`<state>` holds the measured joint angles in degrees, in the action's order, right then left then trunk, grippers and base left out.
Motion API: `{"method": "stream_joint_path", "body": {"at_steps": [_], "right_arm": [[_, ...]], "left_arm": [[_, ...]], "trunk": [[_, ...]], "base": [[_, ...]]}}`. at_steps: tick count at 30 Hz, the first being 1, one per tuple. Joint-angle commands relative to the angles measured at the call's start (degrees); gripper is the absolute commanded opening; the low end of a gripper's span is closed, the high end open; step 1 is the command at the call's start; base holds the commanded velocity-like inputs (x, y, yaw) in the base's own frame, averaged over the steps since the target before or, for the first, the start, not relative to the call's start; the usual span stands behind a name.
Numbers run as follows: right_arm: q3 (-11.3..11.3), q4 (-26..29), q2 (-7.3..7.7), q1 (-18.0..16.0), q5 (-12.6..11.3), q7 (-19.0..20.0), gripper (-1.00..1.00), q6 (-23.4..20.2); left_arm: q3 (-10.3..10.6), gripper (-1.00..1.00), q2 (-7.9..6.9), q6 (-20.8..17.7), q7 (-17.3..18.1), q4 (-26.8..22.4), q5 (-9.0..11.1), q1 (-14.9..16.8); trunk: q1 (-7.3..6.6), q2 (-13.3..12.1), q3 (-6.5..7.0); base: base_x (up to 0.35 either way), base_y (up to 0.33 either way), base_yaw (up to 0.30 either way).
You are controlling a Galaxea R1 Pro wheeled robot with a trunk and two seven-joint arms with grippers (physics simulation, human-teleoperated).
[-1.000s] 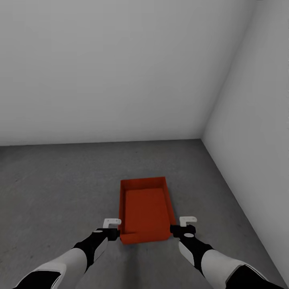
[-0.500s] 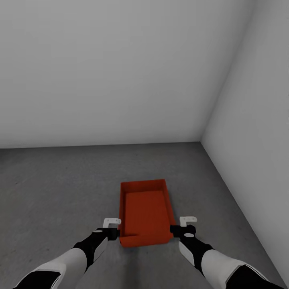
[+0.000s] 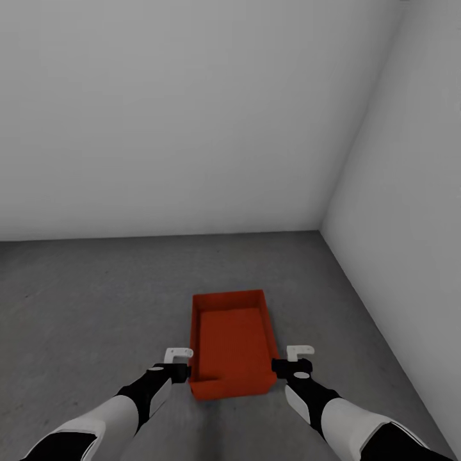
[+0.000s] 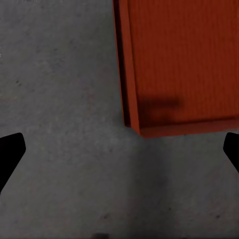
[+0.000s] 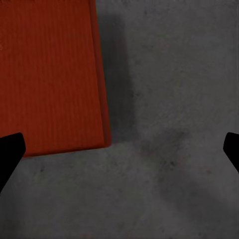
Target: Move the two storage containers from the living room to the garage. In the garage, place one container on the floor and stack the other container on top of it (either order is fine).
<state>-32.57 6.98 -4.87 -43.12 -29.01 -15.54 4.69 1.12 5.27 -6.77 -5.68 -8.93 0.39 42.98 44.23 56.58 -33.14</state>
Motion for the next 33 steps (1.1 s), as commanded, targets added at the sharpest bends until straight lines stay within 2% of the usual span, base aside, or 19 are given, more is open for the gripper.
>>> {"method": "stream_joint_path", "body": {"at_steps": [1, 16, 19, 23, 33], "right_arm": [[-0.5, 0.0, -0.01, 0.0, -0.6, -0.2, 1.00, 0.2], [-0.5, -0.4, 0.05, 0.0, -0.6, -0.2, 1.00, 0.2], [-0.6, -0.8, -0.09, 0.0, -0.5, -0.1, 1.00, 0.2], [-0.7, -1.1, -0.26, 0.2, -0.5, 0.1, 1.00, -0.2], [-0.7, -1.4, -0.38, 0.0, -0.6, 0.6, 1.00, -0.2]], "left_arm": [[0.1, 1.00, 0.01, -0.3, -0.2, -0.1, 0.0, 0.0], [0.1, 1.00, -0.07, -0.3, -0.2, 0.2, 0.1, 0.0], [0.1, 1.00, -0.65, -0.3, -0.2, 0.8, 0.4, 0.0], [0.1, 1.00, -2.13, -0.3, 0.3, 2.5, 0.8, 0.0], [-0.1, 1.00, -2.52, -0.2, 0.6, 6.8, 1.4, 0.0]], "trunk": [[0.00, 0.0, 0.05], [0.00, 0.0, 1.05], [0.00, 0.0, 1.07], [0.00, 0.0, 1.07], [0.00, 0.0, 1.08]], "base": [[0.000, 0.000, 0.000], [0.000, 0.000, 0.000], [0.000, 0.000, 0.000], [0.000, 0.000, 0.000], [0.000, 0.000, 0.000]]}}
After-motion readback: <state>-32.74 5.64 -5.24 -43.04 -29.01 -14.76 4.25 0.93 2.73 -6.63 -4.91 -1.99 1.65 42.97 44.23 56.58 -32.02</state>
